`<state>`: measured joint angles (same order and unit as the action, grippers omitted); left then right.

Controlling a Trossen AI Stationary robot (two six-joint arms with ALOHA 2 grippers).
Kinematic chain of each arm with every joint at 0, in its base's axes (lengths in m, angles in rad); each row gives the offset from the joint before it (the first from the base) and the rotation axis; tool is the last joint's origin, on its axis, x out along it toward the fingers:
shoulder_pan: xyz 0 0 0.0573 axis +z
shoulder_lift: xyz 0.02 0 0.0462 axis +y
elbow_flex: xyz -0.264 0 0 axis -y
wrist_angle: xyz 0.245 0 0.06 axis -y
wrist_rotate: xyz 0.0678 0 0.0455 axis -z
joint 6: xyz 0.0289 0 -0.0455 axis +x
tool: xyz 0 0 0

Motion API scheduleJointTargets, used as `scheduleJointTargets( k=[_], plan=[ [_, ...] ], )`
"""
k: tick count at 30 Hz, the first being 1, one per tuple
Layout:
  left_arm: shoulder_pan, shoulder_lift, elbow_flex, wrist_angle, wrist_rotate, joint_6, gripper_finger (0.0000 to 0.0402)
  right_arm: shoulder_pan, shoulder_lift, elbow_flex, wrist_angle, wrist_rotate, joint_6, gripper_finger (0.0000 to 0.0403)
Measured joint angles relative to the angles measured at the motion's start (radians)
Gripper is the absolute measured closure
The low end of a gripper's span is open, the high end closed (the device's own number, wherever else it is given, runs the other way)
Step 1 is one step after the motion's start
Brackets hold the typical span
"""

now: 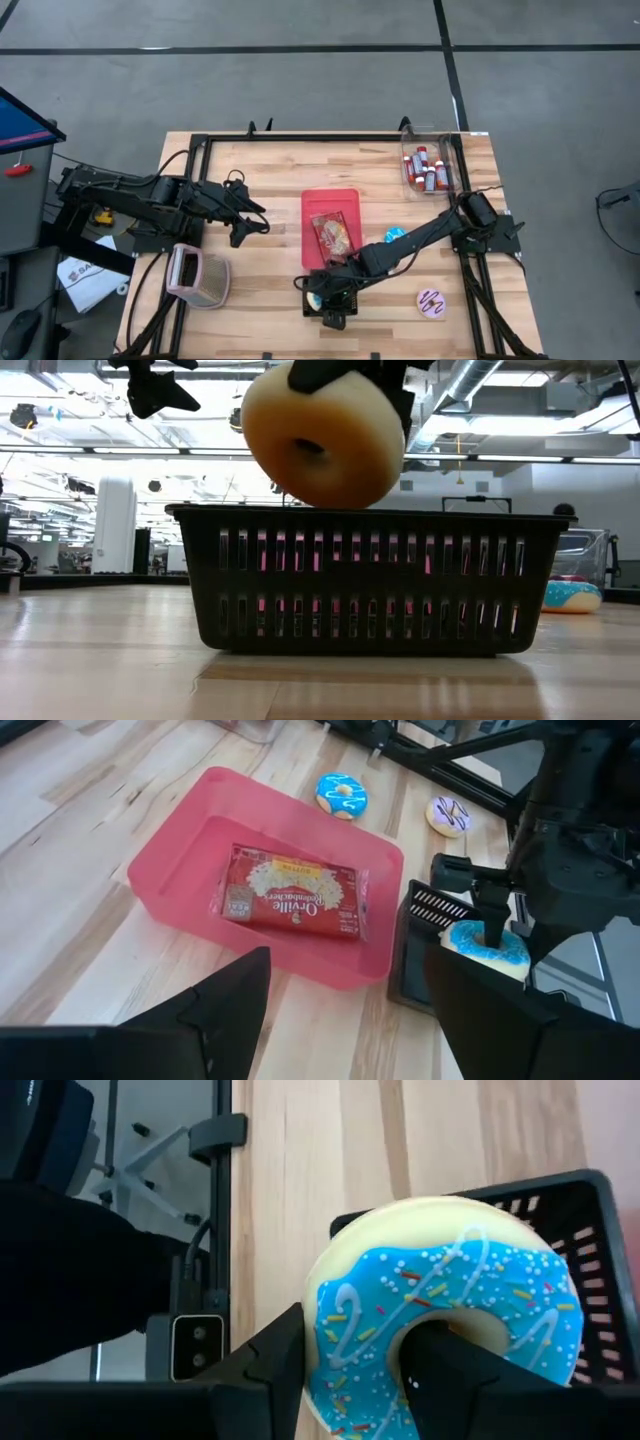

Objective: Pick & Place Food Item
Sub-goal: Put the top blue donut into the black bin

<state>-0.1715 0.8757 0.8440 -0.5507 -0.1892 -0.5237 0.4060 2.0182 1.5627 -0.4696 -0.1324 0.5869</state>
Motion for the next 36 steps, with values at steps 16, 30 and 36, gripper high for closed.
scheduleJointTargets(
  k=[16,30,36],
  plan=[
    [-0.009,0.0,0.0,-0.001,0.001,-0.008,0.0141,-0.016,0.068,0.001,0.033,-0.025,-0.023,0.0265],
    [-0.026,0.0,0.0,-0.01,-0.003,-0.028,0.0141,-0.008,0.081,0.0,-0.003,-0.035,-0.048,0.0265],
    [-0.026,0.0,0.0,-0.01,-0.002,-0.028,0.0141,-0.019,0.081,0.0,0.013,-0.032,-0.07,0.0265]
  ],
)
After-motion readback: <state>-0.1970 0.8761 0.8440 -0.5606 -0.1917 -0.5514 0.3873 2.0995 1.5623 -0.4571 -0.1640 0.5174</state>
